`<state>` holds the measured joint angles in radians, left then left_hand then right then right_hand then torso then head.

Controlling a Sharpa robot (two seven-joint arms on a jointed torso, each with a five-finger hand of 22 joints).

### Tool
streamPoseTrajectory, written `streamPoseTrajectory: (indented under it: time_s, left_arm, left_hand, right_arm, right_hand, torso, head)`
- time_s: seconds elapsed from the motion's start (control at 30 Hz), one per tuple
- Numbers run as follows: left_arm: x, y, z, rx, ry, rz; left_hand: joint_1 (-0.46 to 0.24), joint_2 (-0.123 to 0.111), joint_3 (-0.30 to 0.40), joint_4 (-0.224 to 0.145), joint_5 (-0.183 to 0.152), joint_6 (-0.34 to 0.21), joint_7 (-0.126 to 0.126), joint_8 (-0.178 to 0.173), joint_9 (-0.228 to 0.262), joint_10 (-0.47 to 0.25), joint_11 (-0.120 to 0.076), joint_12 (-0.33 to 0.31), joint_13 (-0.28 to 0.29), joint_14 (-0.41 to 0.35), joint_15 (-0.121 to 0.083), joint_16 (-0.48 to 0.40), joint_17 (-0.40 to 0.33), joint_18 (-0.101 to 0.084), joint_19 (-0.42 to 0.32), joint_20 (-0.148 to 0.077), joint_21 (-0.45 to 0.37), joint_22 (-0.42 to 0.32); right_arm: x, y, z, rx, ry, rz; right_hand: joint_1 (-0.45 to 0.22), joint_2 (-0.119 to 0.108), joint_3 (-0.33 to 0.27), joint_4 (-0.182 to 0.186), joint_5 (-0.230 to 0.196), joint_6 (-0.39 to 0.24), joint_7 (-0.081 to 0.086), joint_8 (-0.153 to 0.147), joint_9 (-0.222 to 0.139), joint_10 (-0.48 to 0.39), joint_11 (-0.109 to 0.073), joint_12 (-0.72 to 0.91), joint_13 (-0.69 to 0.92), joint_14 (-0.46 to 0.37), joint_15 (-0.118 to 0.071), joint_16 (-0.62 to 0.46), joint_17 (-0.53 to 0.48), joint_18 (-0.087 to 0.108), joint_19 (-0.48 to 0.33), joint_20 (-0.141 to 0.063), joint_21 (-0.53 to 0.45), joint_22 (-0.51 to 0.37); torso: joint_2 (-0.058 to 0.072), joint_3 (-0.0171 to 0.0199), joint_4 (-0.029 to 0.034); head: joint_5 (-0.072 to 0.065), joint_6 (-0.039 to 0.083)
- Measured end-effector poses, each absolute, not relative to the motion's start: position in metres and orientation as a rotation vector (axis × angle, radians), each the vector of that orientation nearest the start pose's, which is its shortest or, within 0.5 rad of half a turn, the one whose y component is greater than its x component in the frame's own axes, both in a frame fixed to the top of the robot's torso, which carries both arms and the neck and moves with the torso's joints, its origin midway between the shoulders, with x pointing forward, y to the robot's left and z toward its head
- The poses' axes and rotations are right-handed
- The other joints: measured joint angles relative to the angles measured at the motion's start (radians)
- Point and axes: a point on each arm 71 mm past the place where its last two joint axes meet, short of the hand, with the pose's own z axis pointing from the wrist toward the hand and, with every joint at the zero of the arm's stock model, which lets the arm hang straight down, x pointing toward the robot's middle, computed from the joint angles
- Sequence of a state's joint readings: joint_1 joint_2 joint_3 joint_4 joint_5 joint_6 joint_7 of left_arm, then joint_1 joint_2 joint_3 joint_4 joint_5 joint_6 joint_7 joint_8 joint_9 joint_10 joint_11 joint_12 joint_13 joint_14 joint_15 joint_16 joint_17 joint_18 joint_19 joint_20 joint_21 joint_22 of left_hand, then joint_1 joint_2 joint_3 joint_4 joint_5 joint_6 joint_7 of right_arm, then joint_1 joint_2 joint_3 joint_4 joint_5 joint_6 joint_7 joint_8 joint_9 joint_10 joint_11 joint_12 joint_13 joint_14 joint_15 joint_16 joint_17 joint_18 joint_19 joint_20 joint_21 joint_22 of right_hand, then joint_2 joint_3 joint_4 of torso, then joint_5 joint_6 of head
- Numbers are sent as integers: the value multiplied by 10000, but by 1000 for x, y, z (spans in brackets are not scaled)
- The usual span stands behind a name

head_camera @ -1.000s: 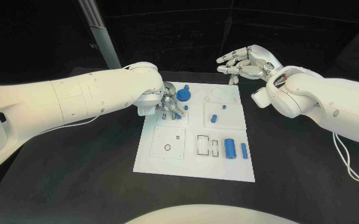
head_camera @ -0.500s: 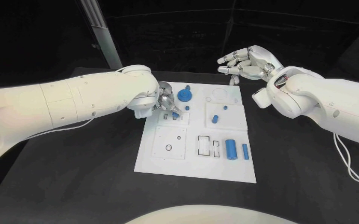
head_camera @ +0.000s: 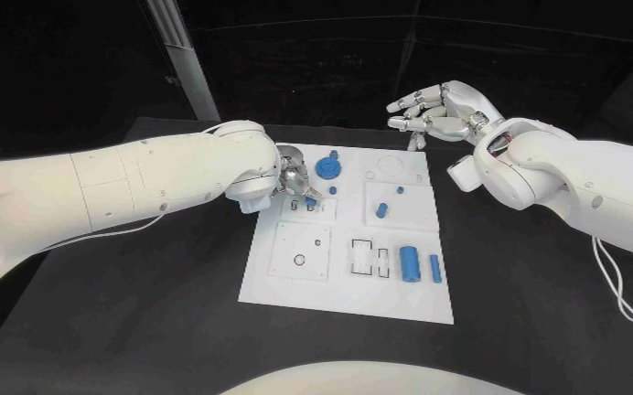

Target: Assemble the parts on the task board

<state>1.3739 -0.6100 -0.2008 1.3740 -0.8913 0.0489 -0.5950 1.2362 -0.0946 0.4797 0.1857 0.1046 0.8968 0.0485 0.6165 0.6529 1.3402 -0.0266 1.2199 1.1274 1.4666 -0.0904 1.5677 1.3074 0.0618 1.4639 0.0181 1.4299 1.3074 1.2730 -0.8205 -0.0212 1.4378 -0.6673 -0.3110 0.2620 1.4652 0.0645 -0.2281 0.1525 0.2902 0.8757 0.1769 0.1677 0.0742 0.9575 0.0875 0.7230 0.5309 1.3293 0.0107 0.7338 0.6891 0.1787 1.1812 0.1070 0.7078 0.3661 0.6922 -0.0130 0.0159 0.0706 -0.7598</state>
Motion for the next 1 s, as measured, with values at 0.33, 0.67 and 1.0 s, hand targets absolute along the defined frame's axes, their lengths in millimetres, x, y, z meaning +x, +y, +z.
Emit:
streamPoseTrajectory:
  time_s: [0.33,0.67,1.0]
  left_arm:
    - [508,150,-210,-2232,23243,-3660]
    - [508,152,-210,-2020,23315,-3511]
    - [507,153,-212,-1908,23448,-3373]
  left_hand:
    - [-51,-51,66,-66,-2,0,3,-1,13,-1,1,0,-32,0,-1,0,0,-1,0,1,0,0]
    - [-38,-37,68,-69,-4,-14,20,-2,15,-1,2,0,-63,1,-2,0,0,-1,0,1,0,0]
    - [-29,-27,77,-77,-41,-51,11,-5,12,-1,4,0,-68,1,-3,0,0,-1,-1,1,0,0]
  right_arm:
    - [514,-212,-138,4077,15270,12304]
    - [514,-212,-138,4070,15278,12313]
    - [514,-211,-138,4057,15308,12372]
  right_hand:
    - [3,-3,0,0,0,0,0,0,-1,0,0,0,1,0,0,0,0,0,0,0,0,-1]
    - [6,-6,-34,34,0,1,1,57,-2,0,0,50,-14,-37,-37,0,-21,-1,0,0,0,-2]
    - [-33,32,-34,34,1,1,1,57,-2,0,0,50,-13,-37,-37,0,-32,0,1,0,0,7]
  torso:
    - [6,0,-13]
    - [8,-1,-16]
    - [8,-2,-15]
  head:
    - [7,-62]
    - [26,-105]
    - [35,-89]
